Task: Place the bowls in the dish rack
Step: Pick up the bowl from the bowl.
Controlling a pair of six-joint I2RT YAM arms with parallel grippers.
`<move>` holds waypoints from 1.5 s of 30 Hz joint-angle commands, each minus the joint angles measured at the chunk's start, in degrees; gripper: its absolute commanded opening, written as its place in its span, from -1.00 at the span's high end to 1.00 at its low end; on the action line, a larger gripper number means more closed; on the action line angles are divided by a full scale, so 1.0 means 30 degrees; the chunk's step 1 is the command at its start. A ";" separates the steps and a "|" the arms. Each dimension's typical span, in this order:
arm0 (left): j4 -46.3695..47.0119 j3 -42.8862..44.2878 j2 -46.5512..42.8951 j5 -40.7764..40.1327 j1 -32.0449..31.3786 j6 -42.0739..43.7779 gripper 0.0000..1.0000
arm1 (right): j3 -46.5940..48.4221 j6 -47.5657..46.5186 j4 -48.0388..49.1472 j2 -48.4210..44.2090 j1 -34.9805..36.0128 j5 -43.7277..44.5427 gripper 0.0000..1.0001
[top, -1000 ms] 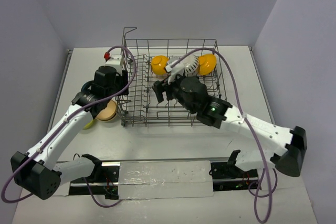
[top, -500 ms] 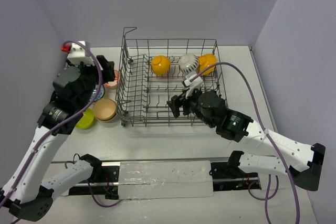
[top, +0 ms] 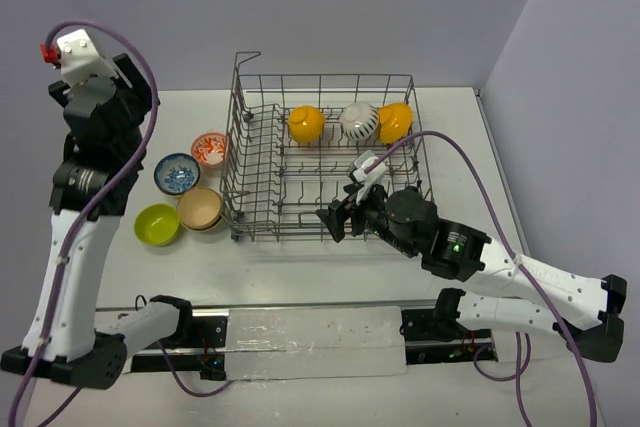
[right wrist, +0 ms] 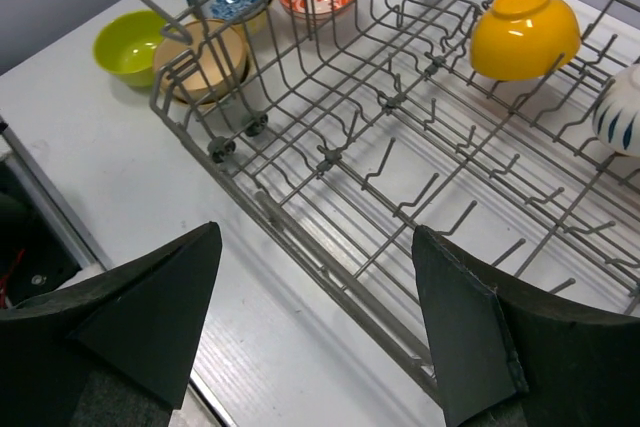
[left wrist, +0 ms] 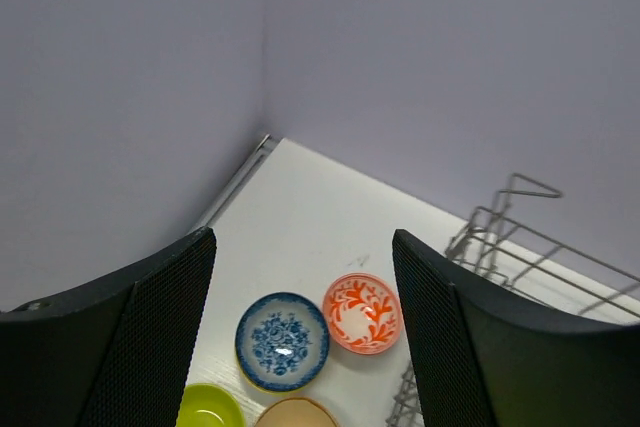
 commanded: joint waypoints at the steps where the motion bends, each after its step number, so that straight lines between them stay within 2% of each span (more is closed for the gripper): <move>1: -0.1068 -0.0371 0.2075 0.2958 0.3098 -0.1338 -0.51 | -0.0040 -0.0016 0.0554 -0.0721 0.0544 -0.0070 -0.69; 5: 0.0102 -0.1920 0.3953 0.6912 0.6474 -0.2776 -0.50 | -0.0011 -0.0016 0.0466 -0.0634 0.0751 -0.0303 -0.69; 6: 0.0511 -0.2129 0.4886 0.8633 0.7032 -0.3069 -0.48 | 0.0019 -0.0045 0.0465 -0.0575 0.0780 -0.0420 -0.70; 7: 0.0660 -0.2363 0.5388 0.9230 0.7850 -0.3594 -0.47 | 0.0077 -0.0074 0.0436 -0.0430 0.0839 -0.0450 -0.70; 10: 0.0983 -0.3095 0.7265 1.0142 0.8355 -0.4125 -0.41 | 0.0136 -0.0045 0.0261 -0.0165 0.0868 -0.0480 -0.70; 20: 0.1921 -0.7956 0.9524 0.9734 0.8473 -0.4478 -0.37 | -0.0596 -0.0192 0.0934 -0.1013 0.1103 0.0311 -0.72; 28: 0.1365 -0.8458 0.9787 0.8915 0.8473 -0.4508 -0.37 | -0.0537 -0.0133 0.0670 -0.1395 0.1220 0.0458 -0.73; 37: 0.1131 -0.8781 1.0637 0.8856 0.8473 -0.4332 -0.25 | -0.0508 -0.0192 0.0524 -0.1541 0.1366 0.1218 -0.75; 45: 0.1013 -0.8840 1.1047 0.8855 0.8473 -0.4156 0.06 | -0.0685 -0.0221 0.0700 -0.1629 0.1396 0.1424 -0.76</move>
